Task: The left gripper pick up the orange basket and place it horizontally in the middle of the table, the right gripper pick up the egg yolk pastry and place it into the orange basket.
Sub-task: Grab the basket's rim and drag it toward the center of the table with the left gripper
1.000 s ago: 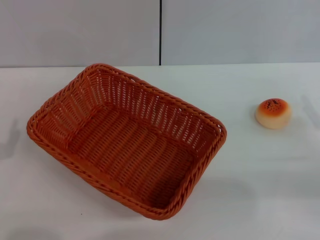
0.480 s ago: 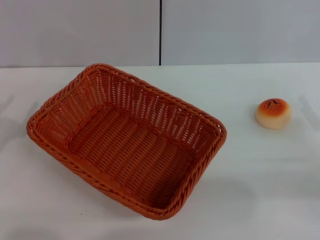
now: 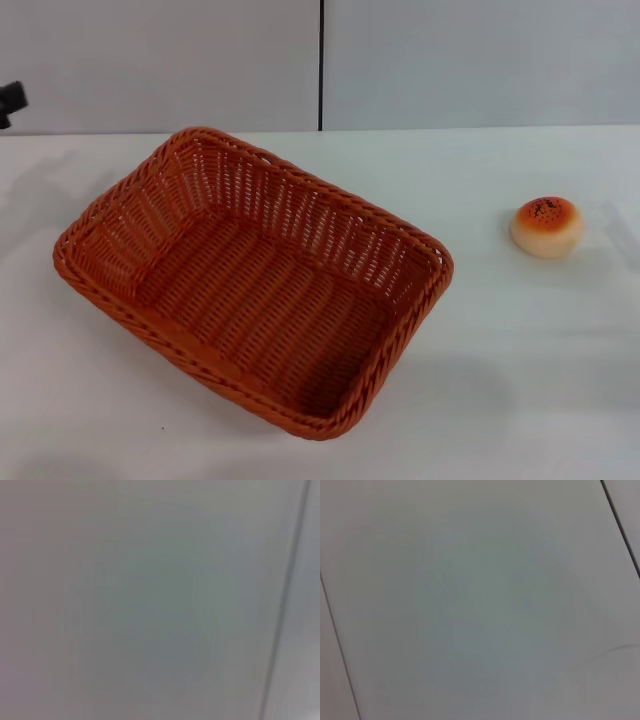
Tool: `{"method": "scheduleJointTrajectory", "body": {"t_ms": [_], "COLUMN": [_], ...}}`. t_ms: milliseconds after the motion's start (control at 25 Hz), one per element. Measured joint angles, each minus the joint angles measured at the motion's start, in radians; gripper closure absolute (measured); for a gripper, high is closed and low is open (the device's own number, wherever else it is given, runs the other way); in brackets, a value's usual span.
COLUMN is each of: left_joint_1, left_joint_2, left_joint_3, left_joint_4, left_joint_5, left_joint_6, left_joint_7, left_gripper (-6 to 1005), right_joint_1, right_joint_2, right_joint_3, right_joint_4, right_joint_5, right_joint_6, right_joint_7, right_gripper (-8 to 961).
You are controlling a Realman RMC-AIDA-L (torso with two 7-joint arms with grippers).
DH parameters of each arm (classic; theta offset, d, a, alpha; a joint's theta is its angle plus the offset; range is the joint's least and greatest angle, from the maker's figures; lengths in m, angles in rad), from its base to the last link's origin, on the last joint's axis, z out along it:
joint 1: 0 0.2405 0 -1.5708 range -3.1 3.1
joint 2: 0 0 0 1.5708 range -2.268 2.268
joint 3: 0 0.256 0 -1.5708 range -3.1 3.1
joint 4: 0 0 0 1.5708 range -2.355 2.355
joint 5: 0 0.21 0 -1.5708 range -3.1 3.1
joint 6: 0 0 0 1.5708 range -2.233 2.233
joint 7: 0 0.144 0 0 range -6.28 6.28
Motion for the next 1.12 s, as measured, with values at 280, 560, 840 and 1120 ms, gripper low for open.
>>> {"method": "scheduleJointTrajectory", "body": {"t_ms": [280, 560, 840, 1120], "left_joint_1": [-0.080, -0.145, -0.164, -0.176], "left_joint_2": [0.000, -0.005, -0.008, -0.017], "left_joint_3": [0.045, 0.160, 0.355, 0.505], "left_joint_4": [0.266, 0.519, 0.589, 0.602], "left_joint_5": [0.315, 0.568, 0.678, 0.718], "left_joint_6": [0.134, 0.283, 0.336, 0.318], "left_joint_7": [-0.232, -0.436, -0.622, -0.742], "left_gripper": [316, 315, 313, 278], "right_joint_1": [0.002, 0.013, 0.017, 0.005], "right_joint_2": [0.000, -0.003, -0.003, -0.003], "right_joint_3": [0.001, -0.005, -0.005, 0.001], "right_joint_4": [0.000, -0.004, -0.005, -0.008], "right_joint_5": [0.000, 0.000, 0.000, 0.000], "right_joint_6": [0.003, -0.001, -0.004, 0.005], "right_joint_7": [-0.001, -0.001, -0.002, -0.001], "right_gripper": [259, 259, 259, 258]}}
